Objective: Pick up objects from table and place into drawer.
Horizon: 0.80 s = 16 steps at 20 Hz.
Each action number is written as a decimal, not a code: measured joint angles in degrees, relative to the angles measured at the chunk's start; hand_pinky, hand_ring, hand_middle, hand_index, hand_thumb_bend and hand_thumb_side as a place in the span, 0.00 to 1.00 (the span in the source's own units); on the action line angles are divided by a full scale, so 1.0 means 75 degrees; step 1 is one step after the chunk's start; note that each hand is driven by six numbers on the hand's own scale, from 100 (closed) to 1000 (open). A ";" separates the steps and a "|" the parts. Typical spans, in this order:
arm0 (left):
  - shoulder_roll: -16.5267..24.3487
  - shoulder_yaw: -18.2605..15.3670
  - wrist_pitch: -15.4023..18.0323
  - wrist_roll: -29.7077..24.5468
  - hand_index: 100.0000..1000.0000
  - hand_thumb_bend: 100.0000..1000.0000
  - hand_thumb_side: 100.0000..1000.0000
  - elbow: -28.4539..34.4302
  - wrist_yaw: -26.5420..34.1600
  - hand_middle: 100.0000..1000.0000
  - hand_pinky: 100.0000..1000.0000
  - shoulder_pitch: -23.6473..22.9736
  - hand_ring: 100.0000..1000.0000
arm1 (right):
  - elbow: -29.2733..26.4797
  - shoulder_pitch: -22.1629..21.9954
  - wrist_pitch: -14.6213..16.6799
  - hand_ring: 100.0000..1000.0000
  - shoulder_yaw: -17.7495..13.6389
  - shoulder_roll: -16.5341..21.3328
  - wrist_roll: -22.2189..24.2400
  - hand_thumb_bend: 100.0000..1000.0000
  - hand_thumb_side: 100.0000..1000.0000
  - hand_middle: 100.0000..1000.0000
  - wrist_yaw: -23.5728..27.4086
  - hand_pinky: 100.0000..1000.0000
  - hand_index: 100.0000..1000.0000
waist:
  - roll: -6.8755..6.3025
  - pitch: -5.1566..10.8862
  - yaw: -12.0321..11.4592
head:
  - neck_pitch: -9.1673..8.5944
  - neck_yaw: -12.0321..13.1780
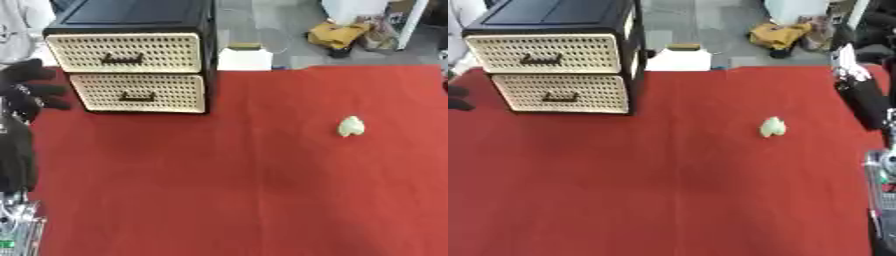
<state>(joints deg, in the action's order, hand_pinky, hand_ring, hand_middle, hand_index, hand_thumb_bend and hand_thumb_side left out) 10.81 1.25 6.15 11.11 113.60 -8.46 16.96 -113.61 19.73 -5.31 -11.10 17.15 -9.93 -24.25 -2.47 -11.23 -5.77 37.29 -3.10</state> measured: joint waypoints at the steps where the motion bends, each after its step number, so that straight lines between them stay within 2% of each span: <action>1: 0.0112 0.0001 0.0013 0.0022 0.74 0.00 1.00 0.0000 -0.0052 0.58 0.46 0.0050 0.54 | 0.0000 0.0022 0.0010 0.79 0.0021 0.0074 -0.0018 0.21 0.65 0.51 0.0000 0.66 0.79 | -0.0010 -0.0023 0.0015 | 0.0034 0.0002; 9: 0.0965 0.0049 -0.0062 0.0332 0.77 0.00 1.00 0.0000 -0.0581 0.58 0.46 0.0408 0.54 | 0.0000 0.0242 0.0065 0.79 0.0096 0.0582 -0.0273 0.22 0.65 0.51 -0.0001 0.66 0.79 | -0.0073 -0.0256 0.0087 | 0.0120 0.0021; 16: 0.2076 0.0052 -0.0262 0.0623 0.81 0.00 1.00 0.0000 -0.1242 0.57 0.41 0.0679 0.49 | 0.0000 0.0264 0.0061 0.79 0.0113 0.0756 -0.0439 0.23 0.65 0.51 0.0036 0.66 0.79 | -0.0121 -0.0410 0.0131 | 0.0024 0.0000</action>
<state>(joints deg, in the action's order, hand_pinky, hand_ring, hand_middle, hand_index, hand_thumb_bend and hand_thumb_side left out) 26.38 1.64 4.18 15.78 113.60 -17.78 22.06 -113.61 21.71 -4.85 -10.25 22.82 -13.22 -23.99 -3.38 -14.30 -4.79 37.47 -3.10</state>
